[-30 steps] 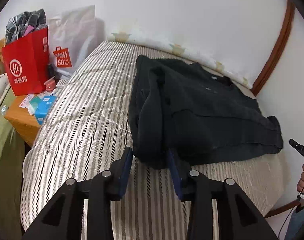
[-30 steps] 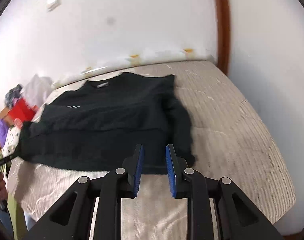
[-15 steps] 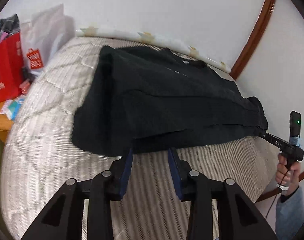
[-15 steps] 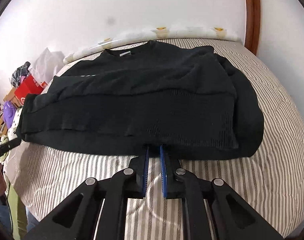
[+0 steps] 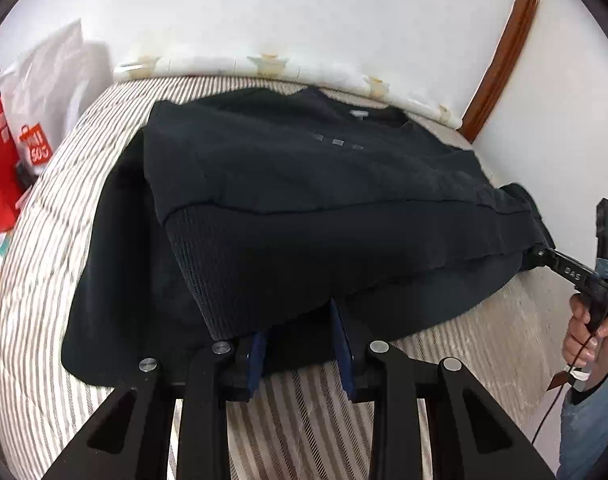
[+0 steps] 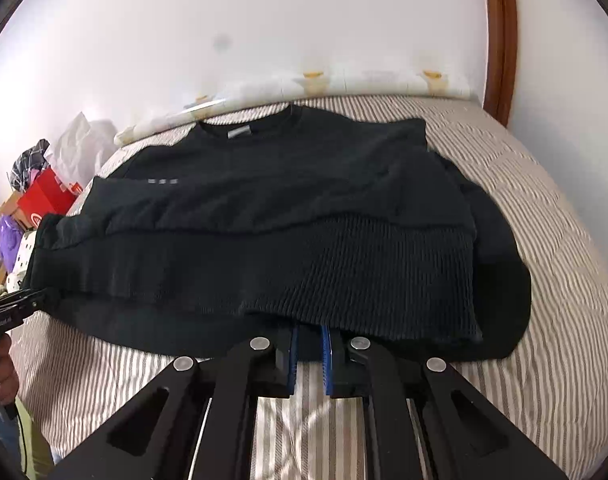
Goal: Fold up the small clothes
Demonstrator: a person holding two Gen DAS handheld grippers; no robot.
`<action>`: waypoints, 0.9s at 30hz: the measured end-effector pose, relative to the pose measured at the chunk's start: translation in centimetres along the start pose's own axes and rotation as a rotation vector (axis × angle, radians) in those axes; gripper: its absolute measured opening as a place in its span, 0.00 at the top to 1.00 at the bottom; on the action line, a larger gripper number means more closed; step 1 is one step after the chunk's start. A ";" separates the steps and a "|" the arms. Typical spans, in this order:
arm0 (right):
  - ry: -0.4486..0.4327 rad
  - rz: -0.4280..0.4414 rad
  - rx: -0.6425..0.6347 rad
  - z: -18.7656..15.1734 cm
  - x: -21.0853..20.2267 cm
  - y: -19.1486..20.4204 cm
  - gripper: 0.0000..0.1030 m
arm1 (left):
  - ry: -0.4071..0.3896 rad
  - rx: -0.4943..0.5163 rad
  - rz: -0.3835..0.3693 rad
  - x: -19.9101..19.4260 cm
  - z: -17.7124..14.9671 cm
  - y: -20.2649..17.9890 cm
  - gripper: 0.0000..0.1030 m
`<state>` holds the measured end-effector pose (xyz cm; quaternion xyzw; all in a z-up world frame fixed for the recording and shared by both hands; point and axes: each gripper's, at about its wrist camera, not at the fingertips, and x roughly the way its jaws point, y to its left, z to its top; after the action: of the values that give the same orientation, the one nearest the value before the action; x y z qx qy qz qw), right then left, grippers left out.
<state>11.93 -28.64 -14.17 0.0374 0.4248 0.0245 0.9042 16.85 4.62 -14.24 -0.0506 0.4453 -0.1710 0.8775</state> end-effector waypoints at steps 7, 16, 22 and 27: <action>-0.041 -0.001 0.025 4.0 1.3 -0.1 0.90 | -0.082 -0.015 0.001 -1.6 2.5 0.9 0.73; -0.054 -0.022 0.037 9.3 5.1 -0.2 0.90 | -0.127 -0.040 0.016 0.0 7.2 2.7 0.73; -0.054 -0.071 0.021 12.4 8.2 -0.2 0.91 | -0.147 -0.048 0.034 2.3 11.3 3.2 0.73; -0.040 -0.100 0.051 14.9 9.8 -1.5 0.90 | -0.151 -0.047 0.041 4.0 14.2 3.5 0.73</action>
<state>29.66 -30.07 -12.35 0.0399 0.4084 -0.0322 0.9114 31.27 5.61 -9.64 -0.0748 0.3826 -0.1379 0.9105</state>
